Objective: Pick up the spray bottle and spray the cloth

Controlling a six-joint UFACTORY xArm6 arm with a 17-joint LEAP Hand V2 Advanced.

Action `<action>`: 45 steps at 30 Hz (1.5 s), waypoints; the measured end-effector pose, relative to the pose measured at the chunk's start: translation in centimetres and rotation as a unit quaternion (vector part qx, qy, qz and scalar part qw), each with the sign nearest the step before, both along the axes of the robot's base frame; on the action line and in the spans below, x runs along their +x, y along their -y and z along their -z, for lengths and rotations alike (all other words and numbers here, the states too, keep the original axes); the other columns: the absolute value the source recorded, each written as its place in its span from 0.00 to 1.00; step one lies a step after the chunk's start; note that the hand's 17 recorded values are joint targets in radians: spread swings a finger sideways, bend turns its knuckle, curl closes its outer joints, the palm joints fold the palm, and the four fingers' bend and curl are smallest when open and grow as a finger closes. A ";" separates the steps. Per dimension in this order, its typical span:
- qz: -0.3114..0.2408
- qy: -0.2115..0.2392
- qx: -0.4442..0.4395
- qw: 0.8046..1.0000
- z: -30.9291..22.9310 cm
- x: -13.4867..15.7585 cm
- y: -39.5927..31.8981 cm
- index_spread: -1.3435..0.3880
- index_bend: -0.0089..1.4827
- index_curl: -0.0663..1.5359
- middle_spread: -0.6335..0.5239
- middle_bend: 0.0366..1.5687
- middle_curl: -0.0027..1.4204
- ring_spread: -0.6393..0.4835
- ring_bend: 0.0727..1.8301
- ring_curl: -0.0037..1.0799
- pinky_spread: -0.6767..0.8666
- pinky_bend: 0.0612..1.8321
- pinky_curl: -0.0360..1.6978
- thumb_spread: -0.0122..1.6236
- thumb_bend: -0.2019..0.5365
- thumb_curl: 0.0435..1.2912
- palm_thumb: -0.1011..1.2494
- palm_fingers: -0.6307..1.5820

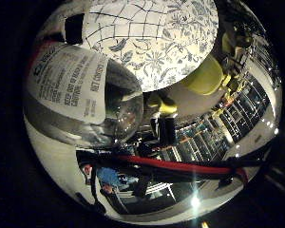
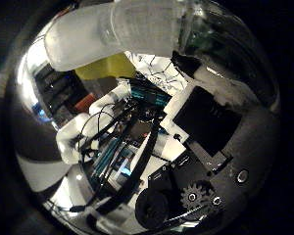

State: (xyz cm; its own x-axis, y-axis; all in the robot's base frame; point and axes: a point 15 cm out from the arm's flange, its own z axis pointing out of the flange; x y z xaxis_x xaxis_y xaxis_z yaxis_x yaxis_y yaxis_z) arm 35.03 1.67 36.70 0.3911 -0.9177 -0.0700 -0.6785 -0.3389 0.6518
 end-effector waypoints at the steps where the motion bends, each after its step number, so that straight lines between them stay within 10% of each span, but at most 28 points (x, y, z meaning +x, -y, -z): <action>1: 0.002 -0.006 -0.007 1.000 0.6 0.2 -0.1 0.67 0.80 0.45 0.48 0.85 0.40 0.43 0.79 0.53 0.30 0.55 0.71 0.60 0.25 0.56 0.83 0.83; 18: 0.015 -0.030 -0.034 0.999 4.4 1.7 -1.1 0.67 0.80 0.46 0.47 0.85 0.40 0.43 0.78 0.54 0.30 0.54 0.72 0.62 0.25 0.55 0.83 0.83; 30: 0.024 0.041 0.110 0.993 0.4 1.3 -7.0 0.67 0.79 0.46 0.48 0.85 0.40 0.43 0.78 0.54 0.30 0.54 0.72 0.62 0.26 0.56 0.83 0.83; 45: 0.107 0.121 0.472 0.867 -11.4 3.5 -16.8 0.67 0.80 0.46 0.49 0.85 0.40 0.43 0.79 0.53 0.30 0.54 0.72 0.60 0.26 0.57 0.86 0.84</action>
State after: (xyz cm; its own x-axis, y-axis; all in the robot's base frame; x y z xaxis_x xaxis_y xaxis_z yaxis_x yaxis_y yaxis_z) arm 38.57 18.47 48.11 0.3270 -0.5493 -0.7690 -0.8696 -0.4934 -0.0174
